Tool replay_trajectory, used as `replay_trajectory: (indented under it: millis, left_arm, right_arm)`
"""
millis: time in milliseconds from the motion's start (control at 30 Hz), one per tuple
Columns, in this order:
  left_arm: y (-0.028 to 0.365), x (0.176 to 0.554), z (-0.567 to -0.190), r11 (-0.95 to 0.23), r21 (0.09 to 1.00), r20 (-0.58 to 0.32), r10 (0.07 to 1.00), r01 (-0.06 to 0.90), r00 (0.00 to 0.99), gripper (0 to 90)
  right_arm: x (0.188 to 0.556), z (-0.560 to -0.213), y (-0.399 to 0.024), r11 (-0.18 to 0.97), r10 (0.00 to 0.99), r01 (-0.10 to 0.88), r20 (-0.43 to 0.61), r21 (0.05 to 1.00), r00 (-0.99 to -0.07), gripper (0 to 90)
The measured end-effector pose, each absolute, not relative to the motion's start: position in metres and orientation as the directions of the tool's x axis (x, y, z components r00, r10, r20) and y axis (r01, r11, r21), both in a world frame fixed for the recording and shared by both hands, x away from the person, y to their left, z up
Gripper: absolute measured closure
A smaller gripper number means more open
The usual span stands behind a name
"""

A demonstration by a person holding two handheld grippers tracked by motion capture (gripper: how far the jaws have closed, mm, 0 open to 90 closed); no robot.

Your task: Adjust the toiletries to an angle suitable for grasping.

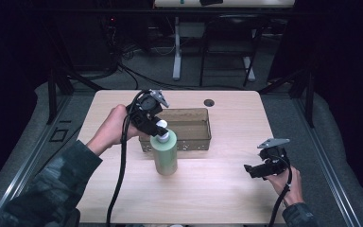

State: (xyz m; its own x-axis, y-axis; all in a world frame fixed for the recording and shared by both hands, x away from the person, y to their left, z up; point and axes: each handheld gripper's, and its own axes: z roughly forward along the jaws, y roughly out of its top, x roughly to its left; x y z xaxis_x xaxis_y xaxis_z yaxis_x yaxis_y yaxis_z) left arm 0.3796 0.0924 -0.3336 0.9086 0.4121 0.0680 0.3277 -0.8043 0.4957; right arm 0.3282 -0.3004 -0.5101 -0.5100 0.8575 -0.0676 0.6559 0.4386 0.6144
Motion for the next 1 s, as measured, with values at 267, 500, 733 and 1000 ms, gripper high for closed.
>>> replay_trajectory:
  millis: [267,500,733,1000]
  left_arm:
    - [0.094,0.376,-0.328,-0.809,0.495,0.081,0.405,0.316,0.911,62.6]
    - [0.1,0.375,-0.324,-0.809,0.494,0.086,0.411,0.319,0.908,62.6]
    - [0.106,0.377,-0.318,-0.817,0.478,0.085,0.409,0.323,0.909,62.6]
    - [0.11,0.38,-0.313,-0.826,0.459,0.085,0.409,0.328,0.909,62.6]
  right_arm:
    - [0.329,-0.511,-0.302,0.434,0.86,0.656,-0.066,0.617,-0.506,1.1]
    - [0.328,-0.51,-0.301,0.436,0.86,0.656,-0.071,0.616,-0.505,1.1]
    - [0.328,-0.51,-0.302,0.441,0.858,0.658,-0.071,0.611,-0.51,1.2]
    - [0.328,-0.511,-0.302,0.442,0.858,0.658,-0.072,0.61,-0.509,1.2]
